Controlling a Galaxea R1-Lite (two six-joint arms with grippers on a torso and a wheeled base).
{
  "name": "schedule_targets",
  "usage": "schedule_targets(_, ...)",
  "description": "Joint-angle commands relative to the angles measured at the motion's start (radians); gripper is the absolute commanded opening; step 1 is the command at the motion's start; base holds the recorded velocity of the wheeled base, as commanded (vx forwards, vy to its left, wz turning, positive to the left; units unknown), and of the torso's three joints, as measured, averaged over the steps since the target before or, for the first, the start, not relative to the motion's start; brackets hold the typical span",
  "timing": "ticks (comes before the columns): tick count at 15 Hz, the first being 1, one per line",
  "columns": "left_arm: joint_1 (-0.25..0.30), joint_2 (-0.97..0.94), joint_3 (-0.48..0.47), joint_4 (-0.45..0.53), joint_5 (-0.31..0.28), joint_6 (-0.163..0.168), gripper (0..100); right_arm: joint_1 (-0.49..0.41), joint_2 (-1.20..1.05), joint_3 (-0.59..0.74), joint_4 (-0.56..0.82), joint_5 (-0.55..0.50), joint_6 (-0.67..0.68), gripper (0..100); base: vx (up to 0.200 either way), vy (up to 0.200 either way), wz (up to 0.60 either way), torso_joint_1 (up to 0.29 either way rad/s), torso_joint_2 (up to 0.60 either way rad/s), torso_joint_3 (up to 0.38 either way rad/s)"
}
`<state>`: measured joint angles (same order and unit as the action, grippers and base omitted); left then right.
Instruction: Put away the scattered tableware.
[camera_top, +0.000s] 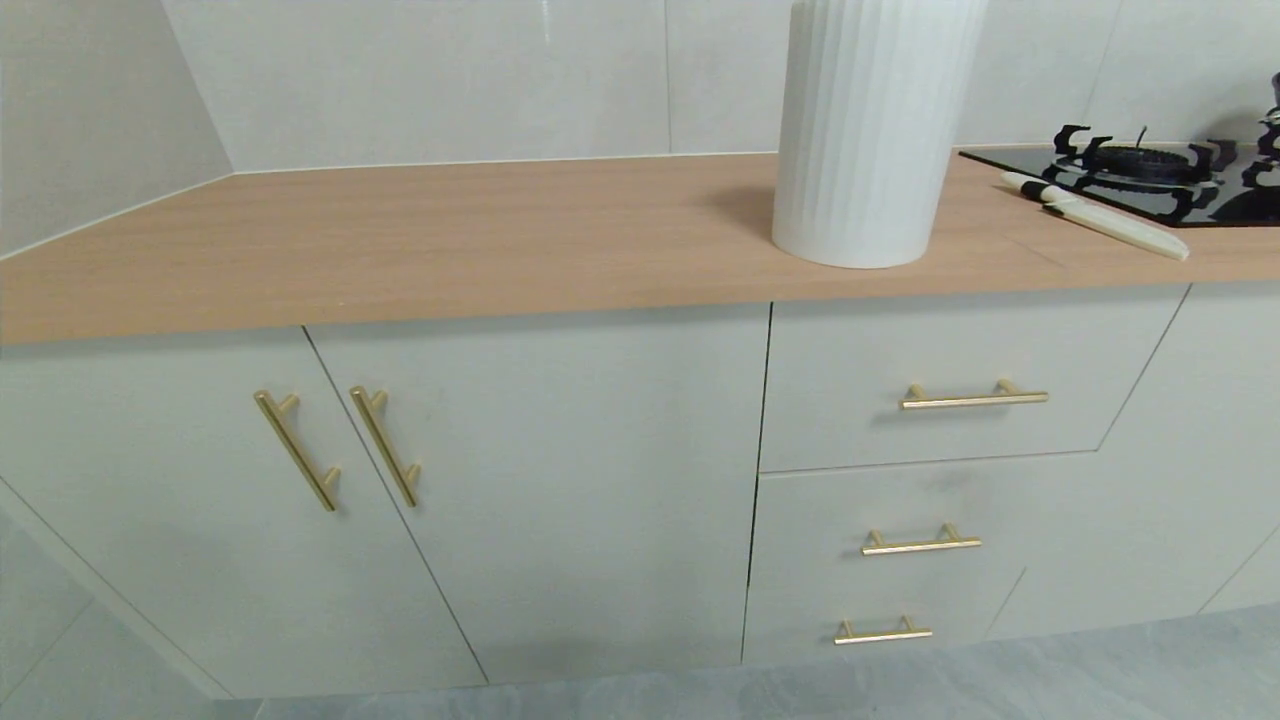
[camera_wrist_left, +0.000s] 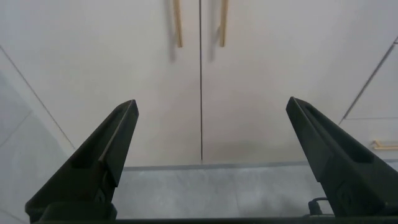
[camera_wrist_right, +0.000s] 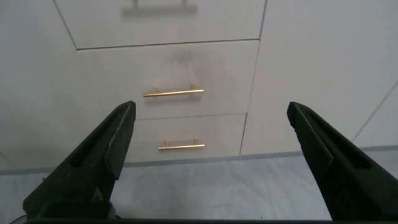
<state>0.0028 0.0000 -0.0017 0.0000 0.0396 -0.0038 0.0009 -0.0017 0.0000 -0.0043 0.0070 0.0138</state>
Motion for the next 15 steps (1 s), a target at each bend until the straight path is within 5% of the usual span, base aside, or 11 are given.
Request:
schedule_targets(1,0.000,0.002,0.000,0.000,0.000,-0.001,100,0.001,0.002,0.000,0.000,0.001,0.000,100,0.000,0.000,0.00,0.000,0.00,0.000)
schedule_targets(7,0.000,0.002,0.000,0.000,0.000,0.002,100,0.001,0.002,0.000,0.000,-0.001,0.000,100,0.000,0.000,0.00,0.000,0.00,0.000)
schedule_targets(11,0.000,0.002,0.000,0.000,0.000,-0.001,100,0.001,0.002,0.000,0.000,0.001,0.000,100,0.200,0.000,0.00,0.001,0.00,0.002)
schedule_targets(15,0.000,0.002,0.000,0.002,0.000,-0.001,100,0.001,0.002,0.000,0.000,0.001,0.000,100,0.000,0.000,0.00,0.000,0.00,0.000)
